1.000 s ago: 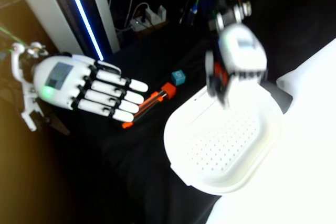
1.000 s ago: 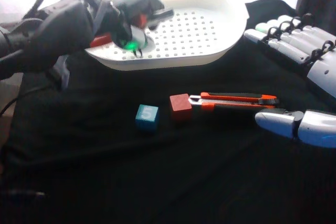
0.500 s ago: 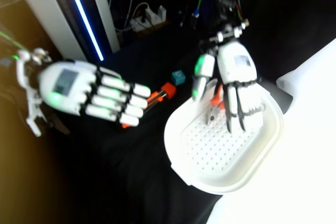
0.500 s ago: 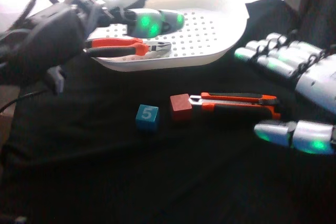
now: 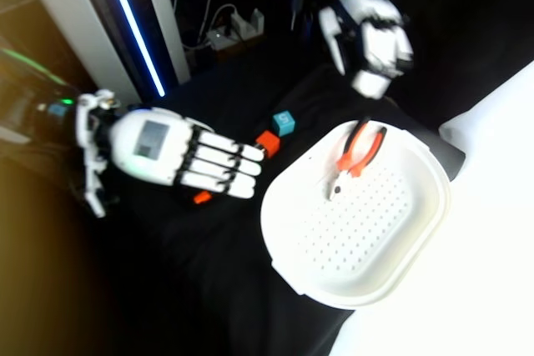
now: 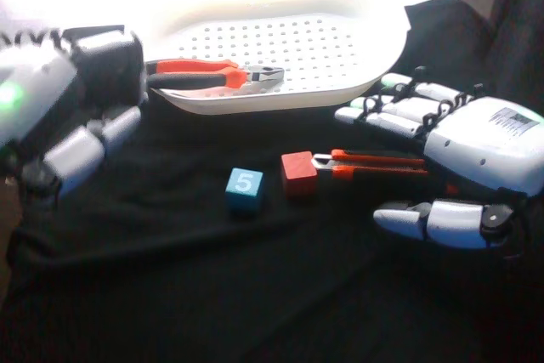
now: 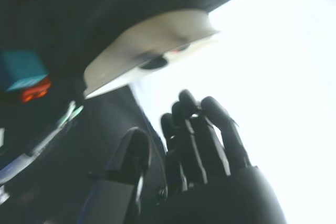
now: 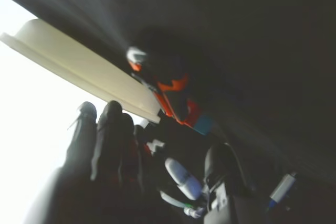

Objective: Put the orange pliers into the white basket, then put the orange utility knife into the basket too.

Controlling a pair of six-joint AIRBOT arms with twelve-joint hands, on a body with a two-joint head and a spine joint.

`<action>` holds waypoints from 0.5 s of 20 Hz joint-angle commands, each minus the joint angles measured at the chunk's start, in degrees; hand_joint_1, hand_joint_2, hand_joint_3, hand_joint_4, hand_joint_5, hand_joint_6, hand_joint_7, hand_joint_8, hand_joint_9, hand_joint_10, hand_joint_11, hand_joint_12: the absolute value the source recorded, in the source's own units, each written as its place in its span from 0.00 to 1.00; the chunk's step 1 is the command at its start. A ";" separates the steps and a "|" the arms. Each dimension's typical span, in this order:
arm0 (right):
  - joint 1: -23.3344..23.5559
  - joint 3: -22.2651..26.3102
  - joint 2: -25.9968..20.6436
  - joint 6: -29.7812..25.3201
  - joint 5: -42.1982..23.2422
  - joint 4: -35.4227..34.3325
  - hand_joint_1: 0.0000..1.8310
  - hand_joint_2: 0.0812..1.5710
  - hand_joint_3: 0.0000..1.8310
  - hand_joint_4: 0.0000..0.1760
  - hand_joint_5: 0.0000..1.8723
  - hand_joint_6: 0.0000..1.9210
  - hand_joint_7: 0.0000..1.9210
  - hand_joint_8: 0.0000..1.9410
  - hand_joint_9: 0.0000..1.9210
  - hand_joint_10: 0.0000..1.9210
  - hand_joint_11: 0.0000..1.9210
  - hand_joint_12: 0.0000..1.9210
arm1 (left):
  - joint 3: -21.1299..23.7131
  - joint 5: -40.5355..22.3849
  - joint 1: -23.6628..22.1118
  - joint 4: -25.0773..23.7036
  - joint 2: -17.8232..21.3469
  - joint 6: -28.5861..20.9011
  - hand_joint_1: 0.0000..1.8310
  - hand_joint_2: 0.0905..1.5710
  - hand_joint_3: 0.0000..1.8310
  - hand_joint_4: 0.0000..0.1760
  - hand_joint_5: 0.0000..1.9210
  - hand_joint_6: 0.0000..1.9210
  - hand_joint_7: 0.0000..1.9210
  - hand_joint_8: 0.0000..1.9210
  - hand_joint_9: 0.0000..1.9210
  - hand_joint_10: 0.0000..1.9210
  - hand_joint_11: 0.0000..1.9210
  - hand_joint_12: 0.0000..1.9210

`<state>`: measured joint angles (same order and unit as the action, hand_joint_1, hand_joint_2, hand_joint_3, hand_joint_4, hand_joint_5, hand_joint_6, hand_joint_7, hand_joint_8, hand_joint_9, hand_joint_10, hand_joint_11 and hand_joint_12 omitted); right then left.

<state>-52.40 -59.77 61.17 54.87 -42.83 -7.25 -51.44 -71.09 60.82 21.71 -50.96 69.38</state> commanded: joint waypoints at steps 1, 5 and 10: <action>0.96 -0.81 0.57 -0.26 -4.79 -0.07 0.32 0.78 0.00 0.00 0.07 0.00 0.09 0.00 0.13 0.02 0.00 0.53 | -0.17 -12.48 0.70 1.75 0.20 -1.30 0.40 0.92 0.00 0.25 0.22 0.93 0.48 0.08 0.42 0.49 0.32 0.80; 2.53 -3.70 3.17 -0.20 -0.39 -0.16 0.38 0.81 0.00 0.00 0.26 0.11 0.35 0.06 0.29 0.17 0.04 0.72 | 1.78 -18.37 4.89 3.45 0.76 -2.09 0.43 0.91 0.00 0.00 0.23 0.92 0.47 0.03 0.43 0.42 0.30 0.73; 3.28 -4.88 3.60 4.21 0.49 -4.42 0.77 0.78 0.00 0.00 0.56 1.00 0.69 1.00 0.72 1.00 0.74 1.00 | 2.35 -20.57 6.01 3.59 0.81 -2.35 0.44 0.91 0.00 0.00 0.23 0.92 0.49 0.01 0.45 0.30 0.23 0.69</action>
<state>-49.41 -64.40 64.60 59.09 -39.53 -11.27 -49.21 -84.16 67.31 26.39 -50.43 67.37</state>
